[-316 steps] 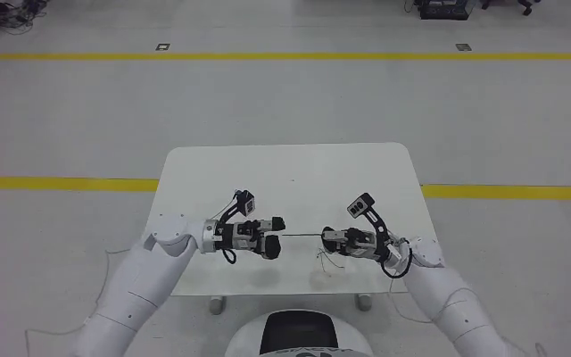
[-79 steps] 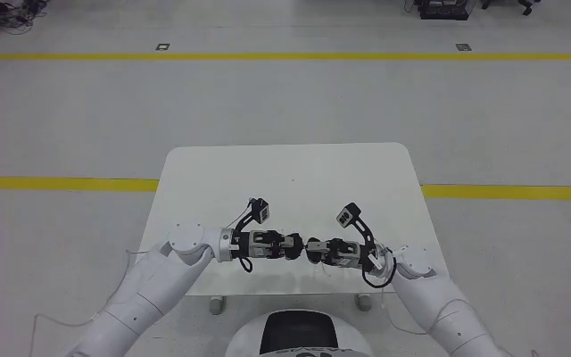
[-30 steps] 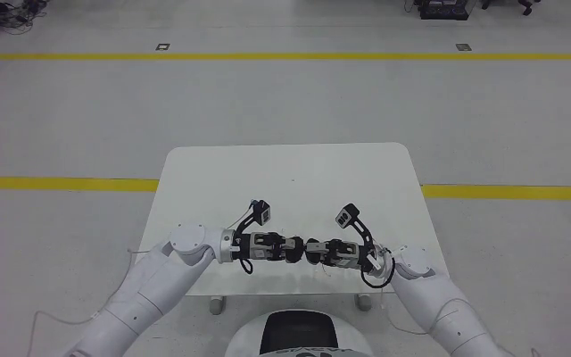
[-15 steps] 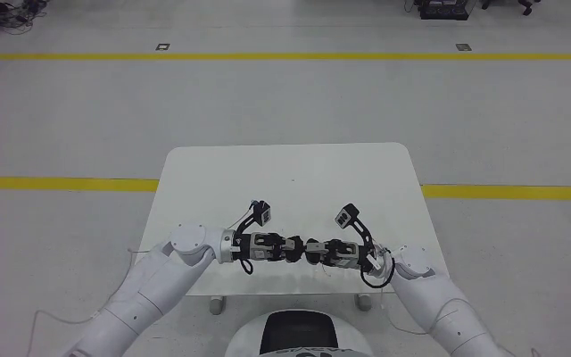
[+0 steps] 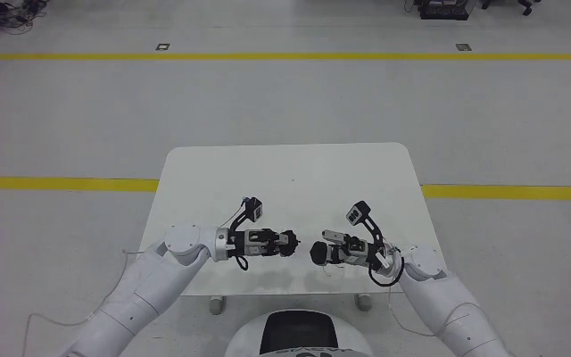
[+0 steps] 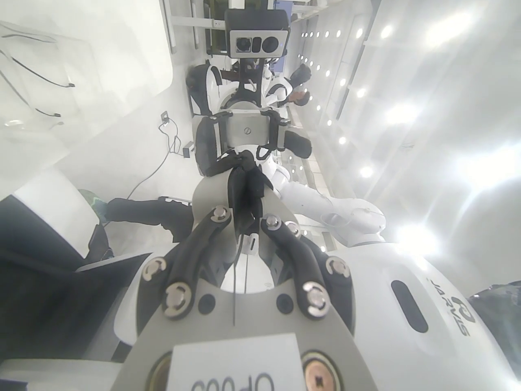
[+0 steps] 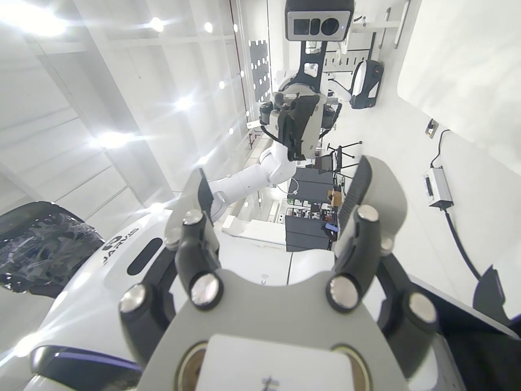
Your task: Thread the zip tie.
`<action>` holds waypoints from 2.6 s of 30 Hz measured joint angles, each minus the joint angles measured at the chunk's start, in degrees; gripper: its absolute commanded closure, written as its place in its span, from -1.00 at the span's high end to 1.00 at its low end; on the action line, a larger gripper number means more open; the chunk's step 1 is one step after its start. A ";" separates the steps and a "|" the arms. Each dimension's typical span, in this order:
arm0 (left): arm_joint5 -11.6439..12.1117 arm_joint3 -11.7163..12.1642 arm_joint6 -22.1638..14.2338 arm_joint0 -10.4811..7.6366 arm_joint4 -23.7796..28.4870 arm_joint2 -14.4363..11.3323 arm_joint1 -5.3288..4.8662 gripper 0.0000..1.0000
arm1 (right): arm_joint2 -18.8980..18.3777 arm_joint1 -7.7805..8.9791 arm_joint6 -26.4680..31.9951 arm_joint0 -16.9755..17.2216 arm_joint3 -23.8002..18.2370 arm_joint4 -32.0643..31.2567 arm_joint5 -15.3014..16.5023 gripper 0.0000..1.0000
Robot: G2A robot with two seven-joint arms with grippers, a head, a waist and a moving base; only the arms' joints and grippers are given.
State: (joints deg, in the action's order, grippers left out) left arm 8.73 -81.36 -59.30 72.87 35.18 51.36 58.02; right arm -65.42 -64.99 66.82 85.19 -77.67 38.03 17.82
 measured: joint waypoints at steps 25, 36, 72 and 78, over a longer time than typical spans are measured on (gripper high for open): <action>9.50 0.78 0.77 2.87 -4.42 9.42 -2.84 -1.00 | -4.93 3.30 -6.00 1.16 -7.63 -31.69 -3.73 1.00; 10.26 0.30 1.40 3.53 -3.66 9.91 -2.95 -1.00 | -4.24 3.51 -7.17 0.98 -9.36 -36.81 -3.37 1.00; 10.26 0.30 1.40 3.53 -3.65 9.91 -2.96 -1.00 | 14.18 2.80 9.40 -15.70 -12.93 -72.59 -14.03 1.00; 10.26 0.30 1.40 3.53 -3.65 9.91 -2.95 -1.00 | 14.16 2.80 9.36 -15.70 -12.92 -72.47 -13.99 1.00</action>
State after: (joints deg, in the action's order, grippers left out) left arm 18.99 -81.07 -57.90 76.41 31.52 61.26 55.06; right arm -51.26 -62.19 76.18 69.49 -90.60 -34.44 3.83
